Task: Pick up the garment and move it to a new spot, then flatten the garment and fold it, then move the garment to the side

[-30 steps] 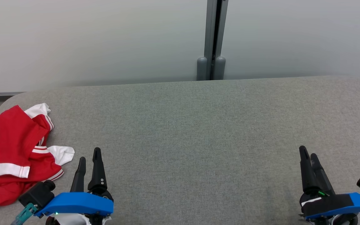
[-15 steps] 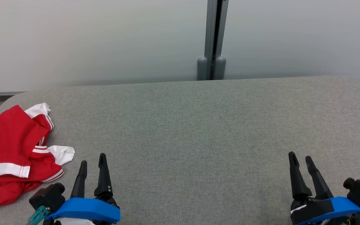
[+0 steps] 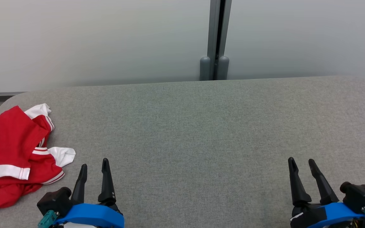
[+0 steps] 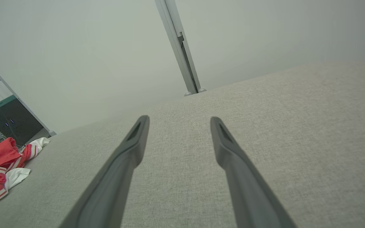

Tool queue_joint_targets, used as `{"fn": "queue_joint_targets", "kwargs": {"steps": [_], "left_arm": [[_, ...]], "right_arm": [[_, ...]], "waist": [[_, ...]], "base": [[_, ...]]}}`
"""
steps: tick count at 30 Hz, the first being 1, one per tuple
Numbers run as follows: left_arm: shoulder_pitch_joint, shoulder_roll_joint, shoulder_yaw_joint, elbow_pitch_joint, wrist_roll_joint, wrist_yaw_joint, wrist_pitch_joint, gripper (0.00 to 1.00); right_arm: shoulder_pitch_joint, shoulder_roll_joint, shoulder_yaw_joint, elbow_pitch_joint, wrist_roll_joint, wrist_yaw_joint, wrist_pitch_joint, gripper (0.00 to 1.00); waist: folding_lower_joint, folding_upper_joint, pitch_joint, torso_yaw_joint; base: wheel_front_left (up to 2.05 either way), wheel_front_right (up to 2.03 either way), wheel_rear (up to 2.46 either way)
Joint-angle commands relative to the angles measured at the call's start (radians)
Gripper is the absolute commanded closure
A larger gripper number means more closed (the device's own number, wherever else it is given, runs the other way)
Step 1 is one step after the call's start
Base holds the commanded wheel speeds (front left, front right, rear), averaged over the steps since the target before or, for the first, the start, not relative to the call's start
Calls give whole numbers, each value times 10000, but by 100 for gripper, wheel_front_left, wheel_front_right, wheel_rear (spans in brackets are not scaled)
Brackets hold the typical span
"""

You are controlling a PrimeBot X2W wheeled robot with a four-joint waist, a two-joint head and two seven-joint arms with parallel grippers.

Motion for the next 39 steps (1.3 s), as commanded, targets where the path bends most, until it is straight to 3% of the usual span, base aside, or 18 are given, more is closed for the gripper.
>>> {"fn": "queue_joint_targets", "kwargs": {"steps": [1,39], "left_arm": [[-25,46,28,-1,361,39,-130,0],[142,42,-254,623,2944,254,-904,0]], "right_arm": [[27,-83,5,-47,-410,17,-131,0],[262,-110,80,-89,-3395,16,-915,0]], "waist": [[0,0,1,14],[0,0,67,78]], "base": [[0,0,0],[0,0,0]]}}
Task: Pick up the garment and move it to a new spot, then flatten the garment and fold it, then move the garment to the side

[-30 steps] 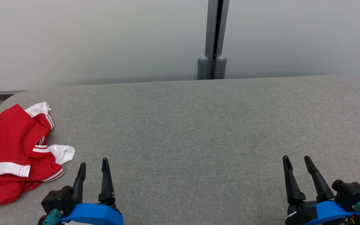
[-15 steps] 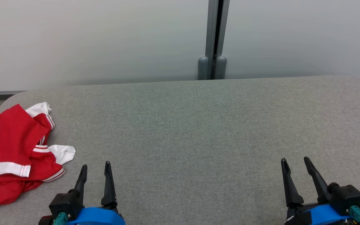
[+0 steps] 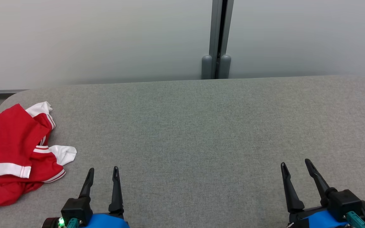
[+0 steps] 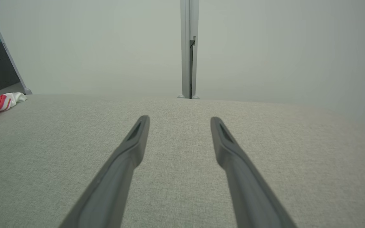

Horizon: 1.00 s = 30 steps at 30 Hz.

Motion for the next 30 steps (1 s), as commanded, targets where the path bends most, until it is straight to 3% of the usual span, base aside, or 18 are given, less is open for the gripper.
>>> {"fn": "queue_joint_targets", "kwargs": {"steps": [1,9,30], "left_arm": [[-13,31,-4,12,180,56,-61,0],[-10,33,-74,115,632,113,-204,0],[-150,29,-93,265,294,129,-196,0]], "right_arm": [[82,-70,22,-57,-166,3,-85,0],[124,-74,23,-85,-713,4,-217,0],[93,-73,-102,-96,-598,4,-211,0]], "waist": [[0,0,11,4],[0,0,42,5],[0,0,75,85]], "base": [[0,0,0],[0,0,0],[0,0,0]]}}
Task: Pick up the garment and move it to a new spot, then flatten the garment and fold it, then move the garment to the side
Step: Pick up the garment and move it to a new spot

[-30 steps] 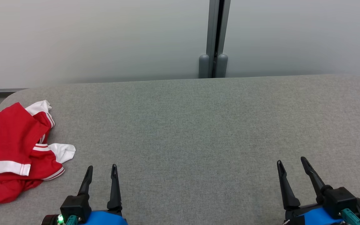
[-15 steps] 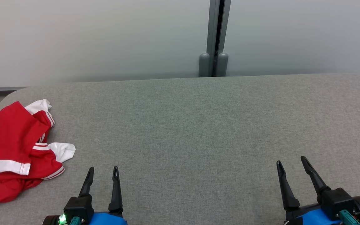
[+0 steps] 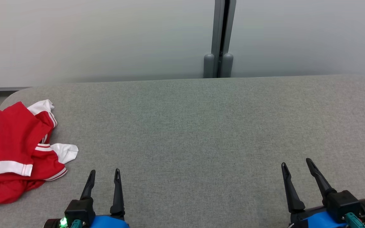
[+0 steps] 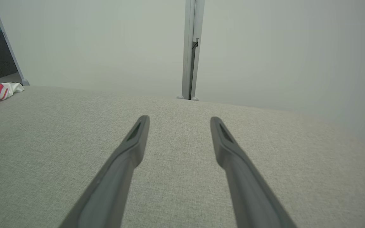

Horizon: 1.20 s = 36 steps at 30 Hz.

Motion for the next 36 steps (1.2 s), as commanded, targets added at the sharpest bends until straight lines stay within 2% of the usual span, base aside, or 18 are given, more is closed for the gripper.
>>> {"fn": "queue_joint_targets", "kwargs": {"steps": [1,7,11,15,24,27,31,36], "left_arm": [[-148,20,-16,9,-36,19,-49,0],[-185,21,-47,26,-19,-11,-49,0],[-283,22,-116,40,33,-65,-49,0],[-358,26,-121,2,111,-72,-49,0],[-249,37,-13,-142,204,-108,-39,0],[-158,33,-6,-226,173,-119,-39,0],[-42,27,54,-335,107,-100,-39,0],[17,23,107,-431,62,-46,-39,0]], "right_arm": [[83,-63,-41,-59,53,4,-38,0],[107,-61,-131,-73,72,4,-38,0],[198,-60,-244,-88,80,4,-37,0],[266,-55,-344,-95,118,4,-37,0],[134,-55,-94,-85,179,3,-35,0],[59,-55,80,-51,173,3,-35,0],[-11,-57,321,-3,172,3,-35,0],[-79,-56,436,12,72,3,-35,0]], "waist": [[0,0,5,17],[0,0,19,230],[0,0,12,710],[0,0,6,1584],[0,0,-28,4008],[0,0,-4,4532],[0,0,6,4847],[0,0,62,4847]], "base": [[0,0,0],[0,0,0],[0,0,0],[0,0,0],[0,0,0],[0,0,0],[0,0,0],[0,0,0]]}}
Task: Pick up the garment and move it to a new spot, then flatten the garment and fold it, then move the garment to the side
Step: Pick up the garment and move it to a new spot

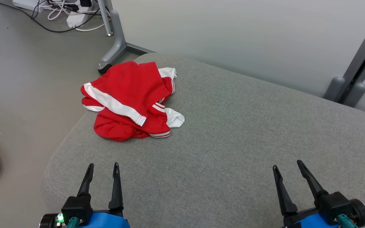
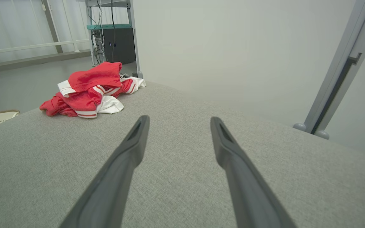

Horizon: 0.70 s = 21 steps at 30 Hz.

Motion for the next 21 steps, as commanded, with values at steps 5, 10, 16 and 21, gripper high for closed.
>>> {"fn": "queue_joint_targets", "kwargs": {"steps": [5,10,16,21], "left_arm": [[-90,-3,315,-211,-540,-106,-29,0],[-1319,537,853,-749,-631,-267,-28,0],[-3846,1726,1169,-701,-632,-669,878,0],[-5441,2313,1121,244,-796,-967,1844,0]], "right_arm": [[-198,-47,-18,-38,-169,1,-31,0],[-364,-46,-228,-148,-559,1,-31,0],[-896,-46,-372,-354,-1104,1,-31,0],[-1369,-45,-198,-448,-1431,1,-31,0]], "waist": [[-1,-1,213,-309],[-1,-1,614,-566],[-1,-1,1447,-960],[-1,-1,2121,-1406]], "base": [[0,0,0],[0,0,0],[0,0,0],[0,0,0]]}}
